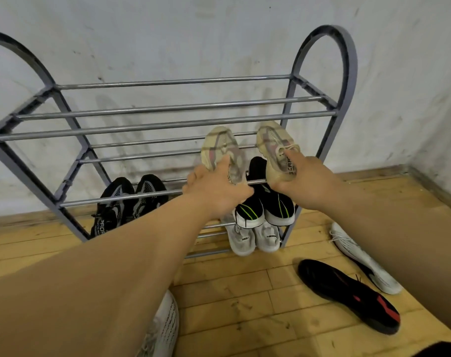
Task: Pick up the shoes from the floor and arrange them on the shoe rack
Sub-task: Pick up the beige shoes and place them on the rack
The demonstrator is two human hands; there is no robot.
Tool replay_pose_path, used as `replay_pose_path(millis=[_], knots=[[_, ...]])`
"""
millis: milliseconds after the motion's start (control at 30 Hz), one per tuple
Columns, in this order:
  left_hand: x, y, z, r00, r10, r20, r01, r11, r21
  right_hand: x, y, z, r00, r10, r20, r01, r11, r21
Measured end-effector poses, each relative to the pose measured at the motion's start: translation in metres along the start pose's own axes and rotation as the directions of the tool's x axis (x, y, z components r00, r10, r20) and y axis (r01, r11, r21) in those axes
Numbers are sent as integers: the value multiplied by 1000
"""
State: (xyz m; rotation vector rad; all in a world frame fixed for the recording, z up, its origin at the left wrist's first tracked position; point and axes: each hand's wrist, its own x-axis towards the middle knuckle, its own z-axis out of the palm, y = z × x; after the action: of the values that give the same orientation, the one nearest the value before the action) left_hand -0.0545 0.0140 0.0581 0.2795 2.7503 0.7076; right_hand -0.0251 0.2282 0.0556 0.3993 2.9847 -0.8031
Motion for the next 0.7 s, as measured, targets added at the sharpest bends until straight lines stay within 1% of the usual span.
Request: replay_pose_path(millis=[67,167,300,433,600,700], knots=[[-1,-8,-1,999,2,44,-3,999,35,2,3,2,1000,1,-9,-1,1000,-20],[3,-15,3,1000,26,15,-27,997,71,4,7,6,999,-12,-37,11,1000,-16],[10,-15,9,997,73,-17,-74,997,-18,6,11,8,993,-37,-115,41,998,36],[19,-12,15,993,102,-62,-103,995,-16,6,12,8,984,-56,-168,67,996,60],[22,-2,22,992,79,-100,-80,997,-6,8,13,8,973,-67,-222,89,992,89],[23,5,26,990,114,-81,-114,993,6,10,14,10,972,-43,-232,70,992,108]])
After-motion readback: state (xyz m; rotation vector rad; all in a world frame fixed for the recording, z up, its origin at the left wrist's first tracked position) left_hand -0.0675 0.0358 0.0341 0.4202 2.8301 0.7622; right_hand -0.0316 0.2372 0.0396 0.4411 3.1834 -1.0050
